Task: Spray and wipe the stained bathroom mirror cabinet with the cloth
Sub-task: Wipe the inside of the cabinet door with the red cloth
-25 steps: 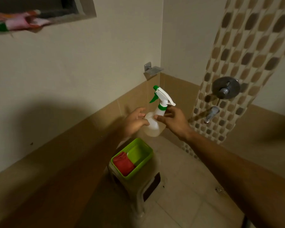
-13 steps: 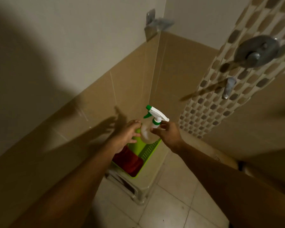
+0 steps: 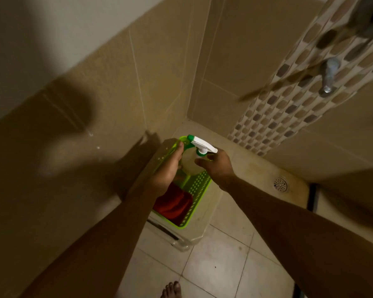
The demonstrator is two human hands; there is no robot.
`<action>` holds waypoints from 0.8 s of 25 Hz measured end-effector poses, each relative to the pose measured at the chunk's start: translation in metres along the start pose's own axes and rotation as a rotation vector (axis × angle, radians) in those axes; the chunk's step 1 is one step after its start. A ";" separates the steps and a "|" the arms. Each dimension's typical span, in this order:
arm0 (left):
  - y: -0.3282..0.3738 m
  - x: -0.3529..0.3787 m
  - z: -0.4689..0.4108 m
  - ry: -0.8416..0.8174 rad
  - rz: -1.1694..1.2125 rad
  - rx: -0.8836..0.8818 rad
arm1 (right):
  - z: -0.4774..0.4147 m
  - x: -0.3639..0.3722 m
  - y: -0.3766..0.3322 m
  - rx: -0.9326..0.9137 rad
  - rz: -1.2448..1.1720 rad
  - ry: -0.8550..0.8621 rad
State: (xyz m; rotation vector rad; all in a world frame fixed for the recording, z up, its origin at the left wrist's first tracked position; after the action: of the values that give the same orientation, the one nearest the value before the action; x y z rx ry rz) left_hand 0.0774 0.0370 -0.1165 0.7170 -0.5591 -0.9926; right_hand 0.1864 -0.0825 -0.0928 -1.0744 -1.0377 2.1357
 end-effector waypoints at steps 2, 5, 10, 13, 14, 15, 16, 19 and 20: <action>-0.004 0.000 -0.001 -0.012 -0.002 0.002 | 0.000 0.002 0.004 0.008 -0.002 -0.013; -0.004 -0.008 0.005 -0.028 -0.014 0.031 | 0.007 0.004 0.006 0.029 -0.054 -0.008; 0.001 -0.063 0.040 0.133 0.076 0.142 | 0.063 0.008 0.021 0.165 -0.125 0.125; -0.017 -0.095 0.062 0.240 -0.016 0.144 | 0.107 0.055 0.031 0.275 -0.247 -0.030; -0.025 -0.103 0.069 0.258 -0.046 0.141 | 0.117 0.074 0.029 0.278 -0.275 -0.098; -0.032 -0.106 0.073 0.260 -0.067 0.131 | 0.123 0.092 0.026 0.267 -0.305 -0.161; -0.038 -0.107 0.076 0.253 -0.085 0.121 | 0.127 0.109 0.021 0.252 -0.340 -0.217; -0.051 -0.100 0.080 0.222 -0.065 0.104 | 0.126 0.149 0.011 0.218 -0.393 -0.353; -0.056 -0.098 0.081 0.225 -0.050 0.096 | 0.122 0.158 0.008 0.215 -0.378 -0.395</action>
State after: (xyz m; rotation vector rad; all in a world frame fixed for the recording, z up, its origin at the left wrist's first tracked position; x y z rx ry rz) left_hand -0.0544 0.0816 -0.1165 0.9192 -0.3954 -0.9210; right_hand -0.0020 -0.0209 -0.1192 -0.3265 -1.0510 2.1192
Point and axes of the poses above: each hand's wrist, its own z-axis away from the middle knuckle, its own x-axis out of the palm, y = z × x, the point moved 9 cm from there along -z, towards the middle knuckle, and after that the axes turned 1 degree about -z, right-handed, at the moved point
